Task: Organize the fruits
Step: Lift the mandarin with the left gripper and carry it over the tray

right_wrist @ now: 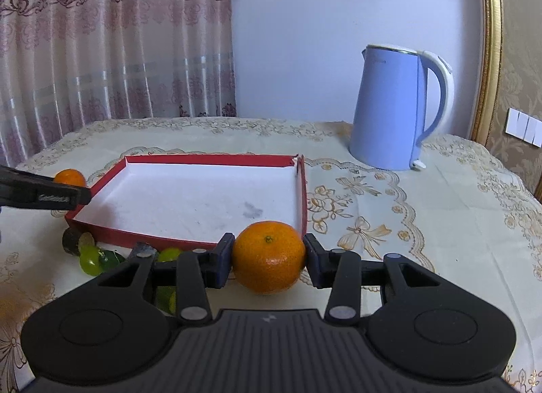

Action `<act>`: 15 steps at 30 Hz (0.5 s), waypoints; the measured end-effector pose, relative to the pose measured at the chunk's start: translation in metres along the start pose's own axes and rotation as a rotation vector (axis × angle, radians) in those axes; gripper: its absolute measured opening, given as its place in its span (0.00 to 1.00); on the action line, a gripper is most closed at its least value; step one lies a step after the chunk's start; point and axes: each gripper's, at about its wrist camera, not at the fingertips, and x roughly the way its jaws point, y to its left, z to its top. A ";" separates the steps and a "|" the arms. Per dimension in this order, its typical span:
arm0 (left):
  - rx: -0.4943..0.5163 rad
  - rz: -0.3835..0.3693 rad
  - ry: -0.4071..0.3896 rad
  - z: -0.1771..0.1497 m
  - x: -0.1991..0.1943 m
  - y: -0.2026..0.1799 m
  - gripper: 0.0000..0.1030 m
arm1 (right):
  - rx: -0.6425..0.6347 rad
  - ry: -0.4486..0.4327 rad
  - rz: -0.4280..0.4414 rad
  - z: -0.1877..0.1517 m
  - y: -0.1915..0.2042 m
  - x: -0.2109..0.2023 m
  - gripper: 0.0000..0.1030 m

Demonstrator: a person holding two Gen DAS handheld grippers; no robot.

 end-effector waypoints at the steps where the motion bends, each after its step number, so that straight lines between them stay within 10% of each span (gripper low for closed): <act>1: 0.001 0.004 0.003 0.001 0.002 0.000 0.41 | -0.002 -0.001 0.000 0.001 0.001 0.000 0.42; 15: 0.010 0.045 0.033 0.018 0.045 -0.011 0.41 | -0.011 -0.006 0.008 0.010 0.005 0.008 0.42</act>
